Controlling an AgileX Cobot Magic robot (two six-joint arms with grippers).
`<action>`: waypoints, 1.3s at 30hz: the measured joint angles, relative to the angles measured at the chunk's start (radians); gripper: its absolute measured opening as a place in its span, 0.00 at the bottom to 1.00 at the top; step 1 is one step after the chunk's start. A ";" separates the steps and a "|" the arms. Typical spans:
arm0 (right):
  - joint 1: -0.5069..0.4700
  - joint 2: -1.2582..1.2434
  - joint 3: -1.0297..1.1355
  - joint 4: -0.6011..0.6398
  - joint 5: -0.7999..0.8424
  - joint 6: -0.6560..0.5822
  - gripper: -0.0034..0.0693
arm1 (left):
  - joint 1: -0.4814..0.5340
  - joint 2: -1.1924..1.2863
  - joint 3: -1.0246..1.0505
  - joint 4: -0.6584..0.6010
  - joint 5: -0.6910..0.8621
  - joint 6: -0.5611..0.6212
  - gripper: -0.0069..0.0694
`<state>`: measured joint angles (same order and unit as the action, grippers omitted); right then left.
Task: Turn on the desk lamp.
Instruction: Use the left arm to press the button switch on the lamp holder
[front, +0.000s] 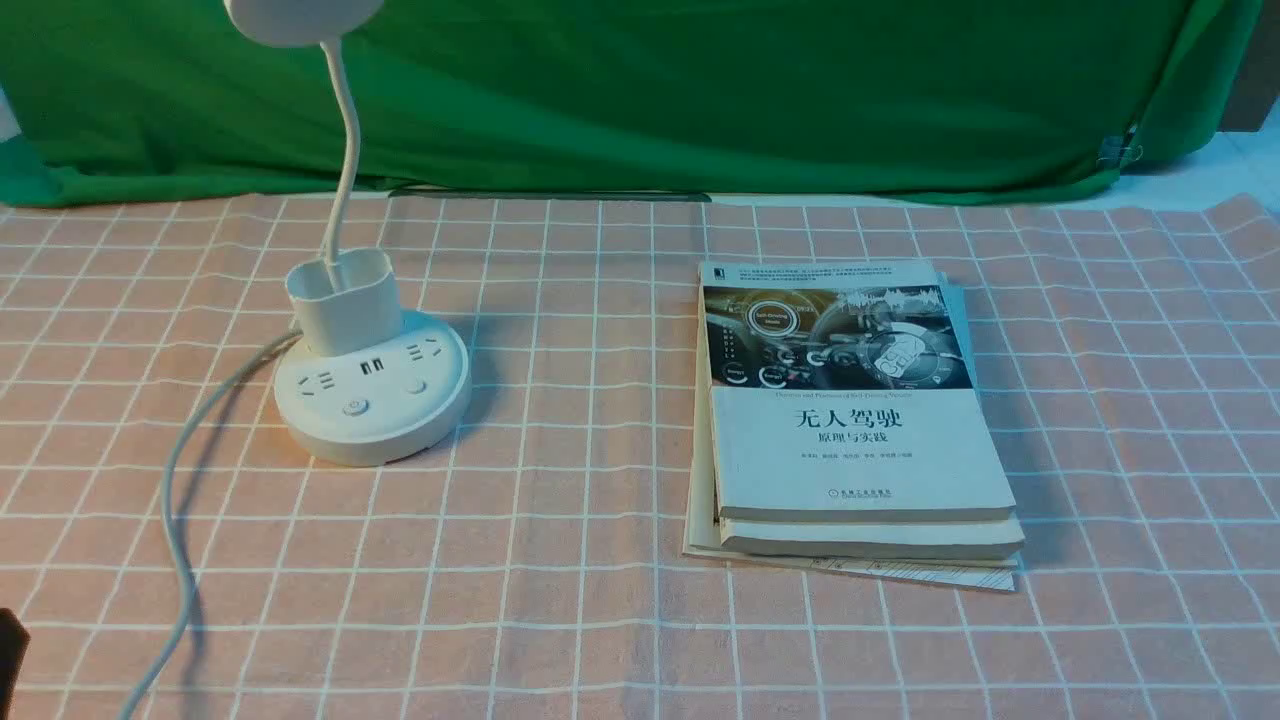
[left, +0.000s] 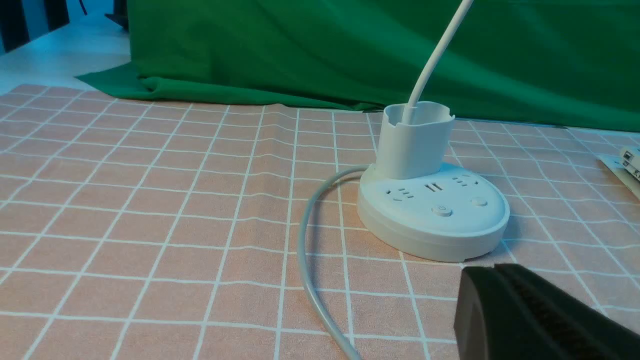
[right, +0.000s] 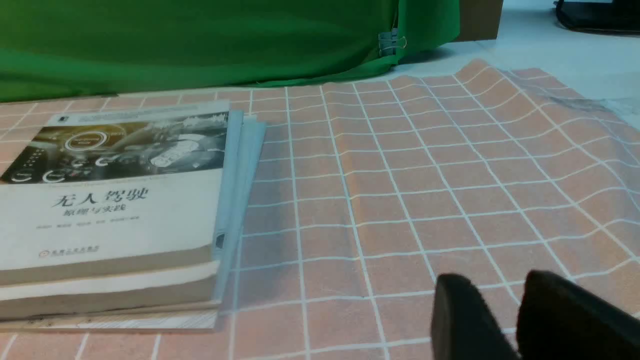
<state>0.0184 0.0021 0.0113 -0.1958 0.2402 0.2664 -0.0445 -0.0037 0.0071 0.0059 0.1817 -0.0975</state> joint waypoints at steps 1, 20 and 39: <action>0.000 0.000 0.000 0.000 0.000 0.000 0.38 | 0.000 0.000 0.000 0.000 0.000 0.000 0.12; 0.000 0.000 0.000 0.000 0.000 0.000 0.38 | 0.000 0.000 0.000 0.000 0.000 0.000 0.12; 0.000 0.000 0.000 0.000 0.000 0.000 0.38 | 0.000 0.000 0.000 0.061 -0.599 0.034 0.12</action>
<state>0.0184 0.0021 0.0113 -0.1958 0.2402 0.2664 -0.0445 -0.0037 0.0071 0.0671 -0.4178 -0.0634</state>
